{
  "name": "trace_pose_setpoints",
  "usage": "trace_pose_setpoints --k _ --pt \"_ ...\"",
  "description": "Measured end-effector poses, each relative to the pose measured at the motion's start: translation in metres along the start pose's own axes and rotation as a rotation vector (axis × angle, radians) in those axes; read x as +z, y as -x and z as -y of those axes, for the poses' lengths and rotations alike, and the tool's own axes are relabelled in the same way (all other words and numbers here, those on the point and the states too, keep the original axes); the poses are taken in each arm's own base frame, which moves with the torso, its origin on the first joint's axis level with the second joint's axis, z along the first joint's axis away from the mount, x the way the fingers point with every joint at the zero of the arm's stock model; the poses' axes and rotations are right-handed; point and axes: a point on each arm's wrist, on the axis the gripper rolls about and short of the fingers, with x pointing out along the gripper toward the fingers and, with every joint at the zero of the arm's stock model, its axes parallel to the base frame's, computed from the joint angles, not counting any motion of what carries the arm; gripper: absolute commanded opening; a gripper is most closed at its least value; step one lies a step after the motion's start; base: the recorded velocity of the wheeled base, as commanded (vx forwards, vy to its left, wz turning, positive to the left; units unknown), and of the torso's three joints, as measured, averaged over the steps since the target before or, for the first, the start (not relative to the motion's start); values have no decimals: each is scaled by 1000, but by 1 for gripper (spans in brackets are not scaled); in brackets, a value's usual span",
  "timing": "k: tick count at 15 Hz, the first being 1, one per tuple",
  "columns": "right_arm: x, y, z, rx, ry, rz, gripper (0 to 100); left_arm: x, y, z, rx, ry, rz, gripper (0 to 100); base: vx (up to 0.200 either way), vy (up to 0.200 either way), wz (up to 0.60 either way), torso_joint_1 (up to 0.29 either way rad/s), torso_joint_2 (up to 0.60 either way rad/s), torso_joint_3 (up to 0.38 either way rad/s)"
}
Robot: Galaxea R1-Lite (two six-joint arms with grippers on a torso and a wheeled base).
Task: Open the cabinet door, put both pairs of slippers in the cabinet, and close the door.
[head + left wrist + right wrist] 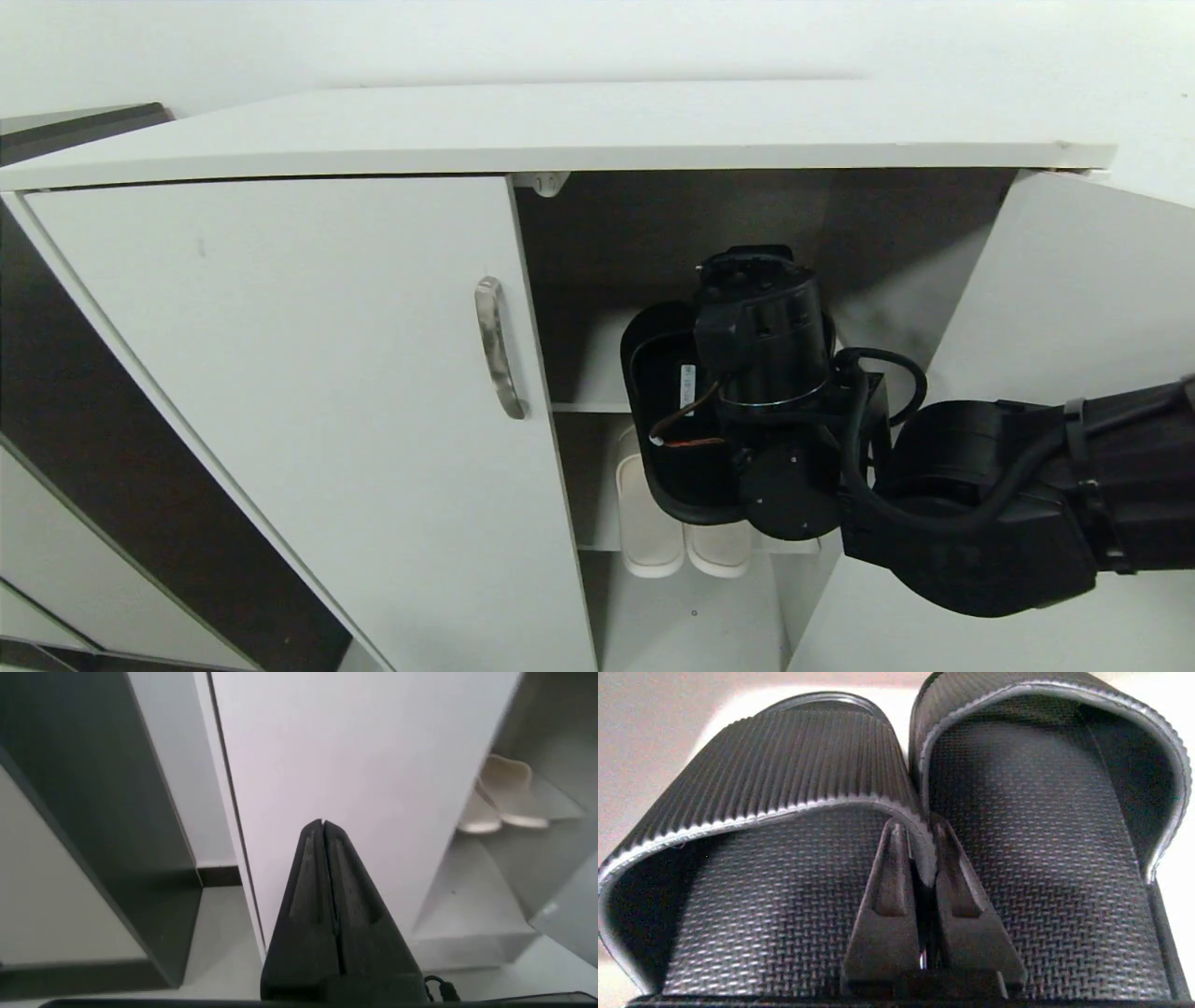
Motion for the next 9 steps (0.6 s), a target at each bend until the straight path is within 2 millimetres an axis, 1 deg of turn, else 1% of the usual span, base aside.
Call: trace_pose_setpoints --k 4,7,9 --pt "-4 -4 -3 -5 9 -6 0 0 0 0 -1 0 -1 0 0 0 0 0 0 0" --pt "-3 -21 -6 -29 -4 2 0 0 0 0 0 0 0 0 0 0 0 0 0 0" --pt "1 -37 -11 -47 -20 16 0 0 0 0 0 0 0 0 0 0 0 0 0 0"
